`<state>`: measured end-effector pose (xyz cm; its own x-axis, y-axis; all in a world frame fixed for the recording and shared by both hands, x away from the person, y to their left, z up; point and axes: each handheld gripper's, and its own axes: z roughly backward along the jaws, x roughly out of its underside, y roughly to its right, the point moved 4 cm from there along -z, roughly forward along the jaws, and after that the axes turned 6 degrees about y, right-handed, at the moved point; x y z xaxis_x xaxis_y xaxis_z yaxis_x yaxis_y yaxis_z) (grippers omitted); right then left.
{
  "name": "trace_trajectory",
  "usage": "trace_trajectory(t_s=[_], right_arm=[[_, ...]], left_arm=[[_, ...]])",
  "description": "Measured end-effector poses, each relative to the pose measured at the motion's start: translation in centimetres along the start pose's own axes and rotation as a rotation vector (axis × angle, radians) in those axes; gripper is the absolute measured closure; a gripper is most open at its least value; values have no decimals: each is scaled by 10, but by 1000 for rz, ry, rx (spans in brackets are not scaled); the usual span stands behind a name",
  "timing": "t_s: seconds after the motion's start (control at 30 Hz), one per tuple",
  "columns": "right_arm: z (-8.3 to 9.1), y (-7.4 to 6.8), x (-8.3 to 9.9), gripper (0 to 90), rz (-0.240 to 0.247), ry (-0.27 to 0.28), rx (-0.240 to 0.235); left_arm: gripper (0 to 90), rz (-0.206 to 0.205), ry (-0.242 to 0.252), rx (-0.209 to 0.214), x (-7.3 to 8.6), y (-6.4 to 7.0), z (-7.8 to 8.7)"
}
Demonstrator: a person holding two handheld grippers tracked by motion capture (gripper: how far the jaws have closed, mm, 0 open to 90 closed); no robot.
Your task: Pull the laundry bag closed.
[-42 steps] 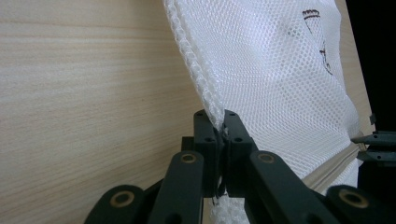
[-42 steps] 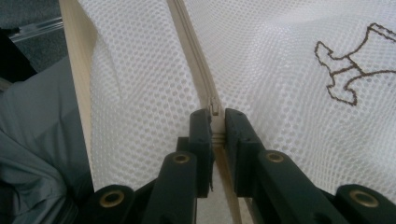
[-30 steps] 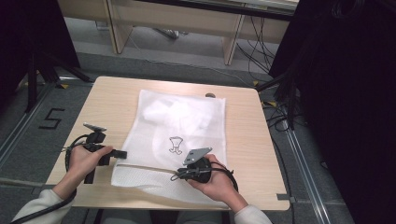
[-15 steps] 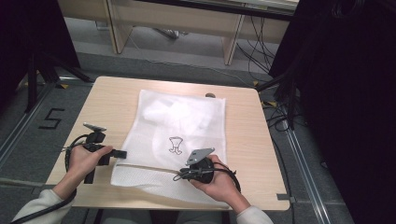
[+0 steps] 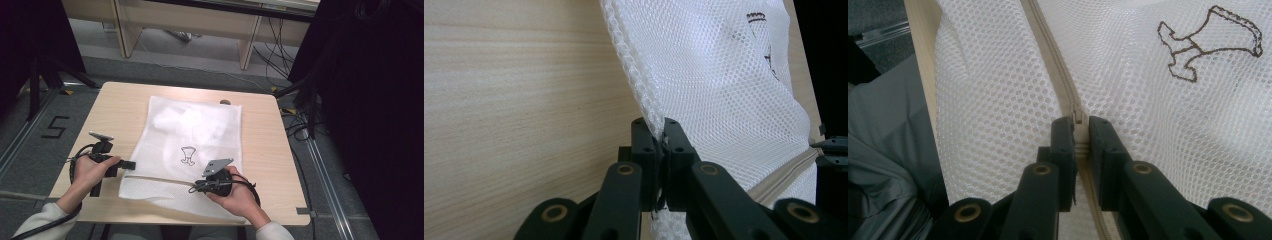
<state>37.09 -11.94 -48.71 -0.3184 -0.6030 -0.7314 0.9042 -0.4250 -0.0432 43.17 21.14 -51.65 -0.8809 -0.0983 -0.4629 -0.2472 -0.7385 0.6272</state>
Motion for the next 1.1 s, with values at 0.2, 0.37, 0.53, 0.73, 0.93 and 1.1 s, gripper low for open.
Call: trace_trajectory(t_s=[0.2,0.37,0.53,0.73,0.93,1.1], right_arm=[[0,0,1,827,-6,5,3],[1,0,1,827,-17,-1,-2],[1,1,1,827,-4,8,1],[1,0,1,826,-13,0,0],[3,2,2,827,3,-5,5],[3,1,2,827,-1,4,7]], left_arm=[[860,2,-1,1,0,0,0],[861,2,0,0,0,0,0],[860,3,-1,1,0,0,0],[860,3,-2,1,0,0,0],[860,4,-1,4,0,0,0],[860,4,0,3,0,0,0]])
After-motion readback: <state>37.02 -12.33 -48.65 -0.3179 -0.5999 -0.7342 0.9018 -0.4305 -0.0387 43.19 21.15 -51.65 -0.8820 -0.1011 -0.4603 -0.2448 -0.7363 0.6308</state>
